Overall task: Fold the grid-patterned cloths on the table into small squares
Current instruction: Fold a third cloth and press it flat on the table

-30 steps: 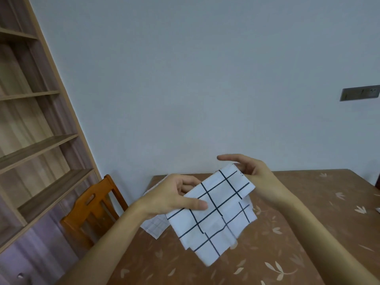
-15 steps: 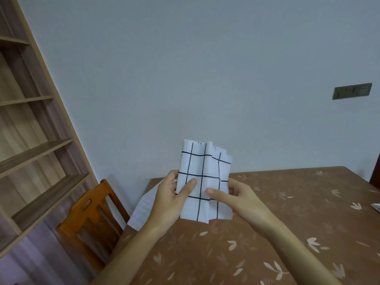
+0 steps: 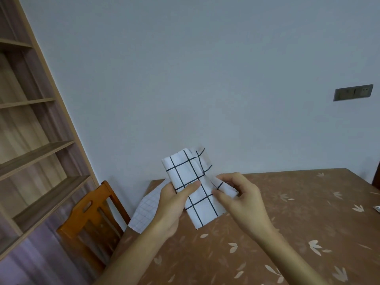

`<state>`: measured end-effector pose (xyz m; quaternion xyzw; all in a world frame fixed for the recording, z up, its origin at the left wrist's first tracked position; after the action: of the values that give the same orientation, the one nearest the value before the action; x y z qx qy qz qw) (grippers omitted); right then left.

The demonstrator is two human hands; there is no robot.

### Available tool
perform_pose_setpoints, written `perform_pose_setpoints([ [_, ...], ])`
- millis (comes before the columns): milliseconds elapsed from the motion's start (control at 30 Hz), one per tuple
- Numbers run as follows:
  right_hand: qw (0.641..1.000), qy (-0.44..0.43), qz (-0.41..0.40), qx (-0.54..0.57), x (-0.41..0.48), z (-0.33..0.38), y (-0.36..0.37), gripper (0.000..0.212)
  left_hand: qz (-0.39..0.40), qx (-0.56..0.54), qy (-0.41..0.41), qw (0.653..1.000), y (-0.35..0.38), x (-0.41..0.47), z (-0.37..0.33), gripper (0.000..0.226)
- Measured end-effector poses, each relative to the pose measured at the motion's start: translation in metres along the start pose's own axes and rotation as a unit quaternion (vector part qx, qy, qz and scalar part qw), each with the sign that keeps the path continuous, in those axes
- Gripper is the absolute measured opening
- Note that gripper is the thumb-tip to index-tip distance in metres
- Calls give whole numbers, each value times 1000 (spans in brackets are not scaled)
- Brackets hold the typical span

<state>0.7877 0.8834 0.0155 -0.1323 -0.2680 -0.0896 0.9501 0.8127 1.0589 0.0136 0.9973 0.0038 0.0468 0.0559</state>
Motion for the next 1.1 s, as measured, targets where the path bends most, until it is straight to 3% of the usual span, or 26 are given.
perform_pose_setpoints([
  [133,973,-189,13,-132,-8,6,8,42,22,-31,-30,999,7,-3,1,15],
  [267,960,-234,19,-153,-12,4,12,45,38,-51,-43,997,11,-3,2,17],
  [333,962,-232,7,-145,-13,4,11,42,30,-81,-50,995,9,-2,2,15],
  [467,962,-229,24,-147,-21,1,13,29,38,-128,-62,989,7,3,4,32],
  [567,977,-185,32,-102,-25,0,15,38,35,-157,-74,984,7,5,5,37],
  [767,995,-96,-6,3,-20,-7,5,30,21,-201,-72,977,0,5,-3,38],
  [867,996,-86,-12,8,-15,-7,-8,32,-8,-169,-51,984,-18,14,-14,35],
  [1000,996,-77,-20,28,-11,-4,-21,16,8,-28,-67,997,-37,25,-32,65],
  [1100,996,-83,-44,9,-6,2,-24,9,24,72,-47,996,-37,26,-43,49],
])
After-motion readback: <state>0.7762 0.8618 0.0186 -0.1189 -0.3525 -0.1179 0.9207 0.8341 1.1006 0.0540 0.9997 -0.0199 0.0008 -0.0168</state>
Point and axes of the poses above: each hand's wrist, its own x-axis towards the middle knuckle, its own y-axis out of the palm, z = x × y, the point moved 4 cm from there along x, towards the middle knuckle, and after that the axes turned 2 degrees about -x, right-handed, at the moved point
